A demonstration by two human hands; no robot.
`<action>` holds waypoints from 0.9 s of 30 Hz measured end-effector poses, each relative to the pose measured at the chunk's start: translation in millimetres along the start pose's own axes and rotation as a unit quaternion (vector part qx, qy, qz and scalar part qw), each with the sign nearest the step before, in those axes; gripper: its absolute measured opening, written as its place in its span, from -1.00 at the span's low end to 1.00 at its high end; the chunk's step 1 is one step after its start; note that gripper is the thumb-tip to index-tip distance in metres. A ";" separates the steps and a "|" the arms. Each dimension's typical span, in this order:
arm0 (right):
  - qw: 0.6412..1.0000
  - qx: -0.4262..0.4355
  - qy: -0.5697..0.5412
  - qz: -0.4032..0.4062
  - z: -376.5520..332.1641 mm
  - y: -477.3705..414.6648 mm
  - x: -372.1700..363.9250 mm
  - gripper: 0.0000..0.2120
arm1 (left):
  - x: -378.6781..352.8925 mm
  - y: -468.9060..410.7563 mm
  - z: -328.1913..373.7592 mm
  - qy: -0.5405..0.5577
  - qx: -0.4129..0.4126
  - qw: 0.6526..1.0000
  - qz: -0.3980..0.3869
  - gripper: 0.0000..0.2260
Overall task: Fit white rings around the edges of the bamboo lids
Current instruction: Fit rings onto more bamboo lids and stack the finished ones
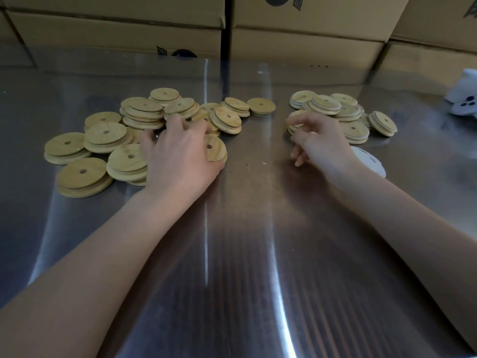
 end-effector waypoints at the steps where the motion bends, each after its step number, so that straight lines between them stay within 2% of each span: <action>1: 1.000 0.007 0.007 -0.009 -0.9 1.5 -3.3 -0.68 | 0.3 0.4 1.5 0.013 -0.014 1.000 0.000 -0.47; 8: 0.994 0.059 0.020 -0.091 -11.0 12.5 -18.8 -0.74 | -4.2 2.4 8.3 0.091 -0.068 0.993 -0.004 -0.34; 15: 0.989 0.084 0.055 -0.111 -13.7 15.6 -20.9 -0.75 | -7.8 4.4 12.8 0.135 -0.115 0.984 0.003 -0.38; 20: 0.980 0.085 0.178 -0.030 -16.3 14.8 -11.5 -0.75 | -8.8 7.8 18.5 0.144 -0.160 0.976 -0.028 -0.40; 24: 0.941 0.056 0.326 0.066 -23.9 15.6 9.2 -0.76 | -8.8 10.8 21.7 0.153 -0.191 0.969 -0.038 -0.43; 27: 0.912 0.001 0.400 0.086 -22.9 12.0 25.2 -0.74 | -10.5 12.0 22.8 0.170 -0.202 0.963 -0.055 -0.45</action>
Point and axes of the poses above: each hand's wrist, its own y-axis away from the middle knuckle, its own x-axis out of the back of the hand, z = x × y, the point moved 2 cm from there along -y, towards the middle knuckle, and after that the axes turned 14 degrees about -z, right-handed, at the moved point
